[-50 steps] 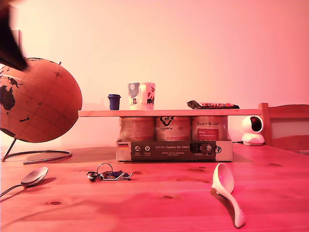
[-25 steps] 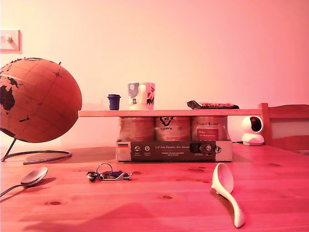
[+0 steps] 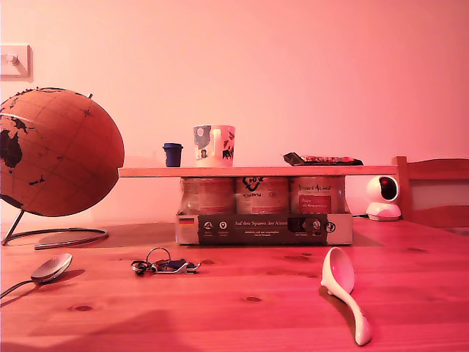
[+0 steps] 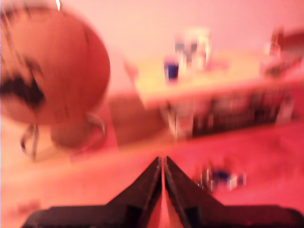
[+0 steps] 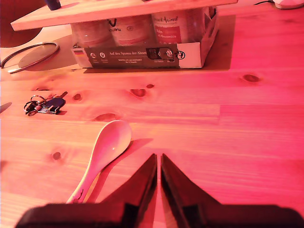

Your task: Slide the ceramic spoon to the right

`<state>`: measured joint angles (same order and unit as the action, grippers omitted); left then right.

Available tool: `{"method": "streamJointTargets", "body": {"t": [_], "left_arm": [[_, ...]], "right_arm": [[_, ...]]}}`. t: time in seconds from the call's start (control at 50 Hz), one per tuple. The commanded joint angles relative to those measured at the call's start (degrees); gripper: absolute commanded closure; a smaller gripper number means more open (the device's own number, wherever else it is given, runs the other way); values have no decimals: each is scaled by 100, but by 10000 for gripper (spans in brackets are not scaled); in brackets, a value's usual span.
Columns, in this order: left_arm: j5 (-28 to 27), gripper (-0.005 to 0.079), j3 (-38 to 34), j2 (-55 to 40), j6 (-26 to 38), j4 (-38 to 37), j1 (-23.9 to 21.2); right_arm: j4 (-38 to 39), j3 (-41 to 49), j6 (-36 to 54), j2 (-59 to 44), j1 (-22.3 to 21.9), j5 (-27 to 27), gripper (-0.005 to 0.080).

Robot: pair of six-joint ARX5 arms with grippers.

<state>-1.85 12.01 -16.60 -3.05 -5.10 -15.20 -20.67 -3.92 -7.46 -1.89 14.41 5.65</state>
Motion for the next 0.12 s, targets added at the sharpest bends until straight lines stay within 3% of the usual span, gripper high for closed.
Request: {"method": "streamJointTargets", "body": {"t": [0.0, 0.1], "left_arm": [[-4, 762, -33, 22, -33, 208, 20], [0, 762, -33, 22, -33, 398, 20]], "right_arm": [[39, -68, -9, -46, 9, 17, 764], [39, -68, -7, -46, 9, 17, 764]]}}
